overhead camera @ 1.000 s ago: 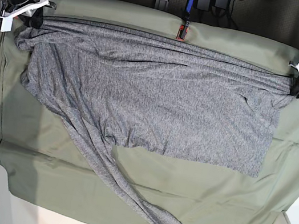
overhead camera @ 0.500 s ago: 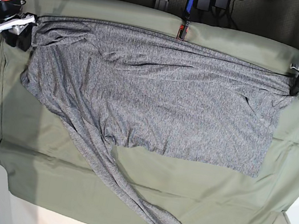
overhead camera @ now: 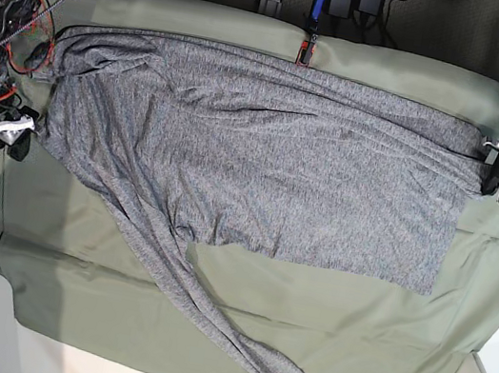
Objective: Fold the T-shirt properly
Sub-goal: 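Release the shirt and move the right gripper along its side, then grasp the shirt's side edge with the left gripper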
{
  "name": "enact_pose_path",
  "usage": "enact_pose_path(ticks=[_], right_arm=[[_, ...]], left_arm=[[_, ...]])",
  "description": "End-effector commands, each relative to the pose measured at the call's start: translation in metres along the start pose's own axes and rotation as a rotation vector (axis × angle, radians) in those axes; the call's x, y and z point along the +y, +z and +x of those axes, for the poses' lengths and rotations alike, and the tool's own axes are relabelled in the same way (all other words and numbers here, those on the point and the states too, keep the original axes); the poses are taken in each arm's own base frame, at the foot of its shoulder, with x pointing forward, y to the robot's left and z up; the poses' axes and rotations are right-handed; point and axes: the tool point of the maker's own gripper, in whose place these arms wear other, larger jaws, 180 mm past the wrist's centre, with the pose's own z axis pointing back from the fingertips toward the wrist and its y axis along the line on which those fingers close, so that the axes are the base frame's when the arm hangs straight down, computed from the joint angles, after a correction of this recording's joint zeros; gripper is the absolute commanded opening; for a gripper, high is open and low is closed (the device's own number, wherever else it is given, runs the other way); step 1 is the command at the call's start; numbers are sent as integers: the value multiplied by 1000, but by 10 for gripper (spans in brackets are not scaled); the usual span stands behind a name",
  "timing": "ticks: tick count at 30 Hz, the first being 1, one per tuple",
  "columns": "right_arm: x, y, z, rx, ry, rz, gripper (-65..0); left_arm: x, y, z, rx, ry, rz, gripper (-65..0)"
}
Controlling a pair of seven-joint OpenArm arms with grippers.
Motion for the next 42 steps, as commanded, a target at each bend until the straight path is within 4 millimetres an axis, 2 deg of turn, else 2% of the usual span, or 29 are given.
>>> enact_pose_path(ticks=[1,6,8,11,13,16,18,21,25,27,33,36,42], right_arm=[[1,-3,21,-49,9,13,-380],[30,-19,-2,31,56,93,-380],[43,-22,-9,55,85,118,-380],[45,-25,-15,81,121,98,-380],[42,-25,-16,85,130,82,-380],[38,-25,-15,83,128,71,-380],[36,-24,-14,80,123,64,-380],[31,-23,-13,78,119,53,-380],[27,-22,-11,74,116,43,-380],[27,-22,-11,73,116,42,-380],[28,-22,-11,71,111,48,-380],[32,-23,-12,69,92,73,-380],[34,-25,-19,86,91,89,-381]], left_arm=[[9,4,16,-41,-16,21,-381],[5,4,11,-16,-27,-2,-380],[-6,6,0,46,-44,-71,-380],[-17,13,-24,157,-58,-150,-377],[-19,18,-40,224,-64,-162,-326],[-21,21,-53,255,-56,-163,-246],[-15,21,-55,269,-40,-126,-246],[14,24,-60,305,-21,21,-246],[28,33,-57,289,25,51,-246],[32,36,-48,246,49,45,-246],[56,48,5,-22,147,71,-246],[50,45,19,-60,126,35,-246],[32,23,22,-46,85,-10,-246]])
